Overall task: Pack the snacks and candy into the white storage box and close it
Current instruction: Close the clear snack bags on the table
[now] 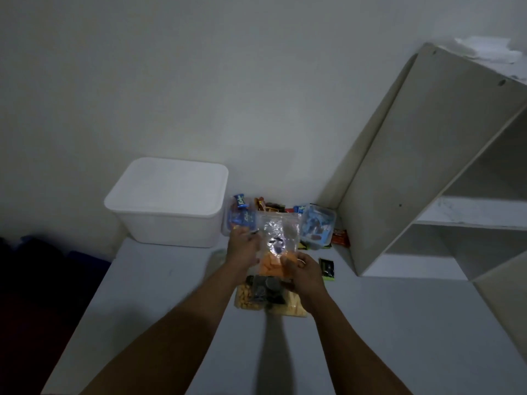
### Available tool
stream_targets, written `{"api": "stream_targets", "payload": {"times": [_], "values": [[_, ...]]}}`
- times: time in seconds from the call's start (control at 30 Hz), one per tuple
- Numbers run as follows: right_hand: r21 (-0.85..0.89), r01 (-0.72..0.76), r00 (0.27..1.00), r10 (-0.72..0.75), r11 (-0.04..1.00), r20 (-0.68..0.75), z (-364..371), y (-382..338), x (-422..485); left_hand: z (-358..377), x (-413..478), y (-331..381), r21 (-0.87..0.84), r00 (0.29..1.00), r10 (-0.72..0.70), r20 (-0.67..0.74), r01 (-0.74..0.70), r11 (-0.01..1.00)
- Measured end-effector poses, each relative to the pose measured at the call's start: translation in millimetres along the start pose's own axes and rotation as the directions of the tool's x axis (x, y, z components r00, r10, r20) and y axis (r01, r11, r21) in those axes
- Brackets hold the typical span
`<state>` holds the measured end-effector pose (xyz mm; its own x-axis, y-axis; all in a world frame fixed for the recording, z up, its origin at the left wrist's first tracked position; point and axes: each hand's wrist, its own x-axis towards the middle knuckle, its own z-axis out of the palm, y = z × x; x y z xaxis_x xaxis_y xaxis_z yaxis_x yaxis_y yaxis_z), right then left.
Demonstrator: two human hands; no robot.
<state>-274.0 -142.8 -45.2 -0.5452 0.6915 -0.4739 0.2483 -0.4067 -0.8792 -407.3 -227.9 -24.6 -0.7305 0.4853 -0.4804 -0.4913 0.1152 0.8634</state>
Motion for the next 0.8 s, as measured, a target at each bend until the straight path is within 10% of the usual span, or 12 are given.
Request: {"api": "stream_targets", "payload": {"times": [0.23,0.57,0.8], "values": [[-0.088,-0.163,0.972,0.145,0.983,-0.185,-38.1,39.4,8.6,16.7,-9.2,-83.8,0.270,0.965,-0.180,0.189,0.125,0.955],[-0.611,-0.064,0.998,0.046,0.789,-0.047,-66.9,41.8,36.1,31.1,0.8,-77.0,0.553,0.979,-0.116,0.169,0.003,0.833],[-0.614,0.098,0.994,-0.105,0.783,0.025,-24.7,0.3,66.3,1.1,22.2,-44.7,0.674,0.994,0.104,0.017,-0.088,0.733]]}}
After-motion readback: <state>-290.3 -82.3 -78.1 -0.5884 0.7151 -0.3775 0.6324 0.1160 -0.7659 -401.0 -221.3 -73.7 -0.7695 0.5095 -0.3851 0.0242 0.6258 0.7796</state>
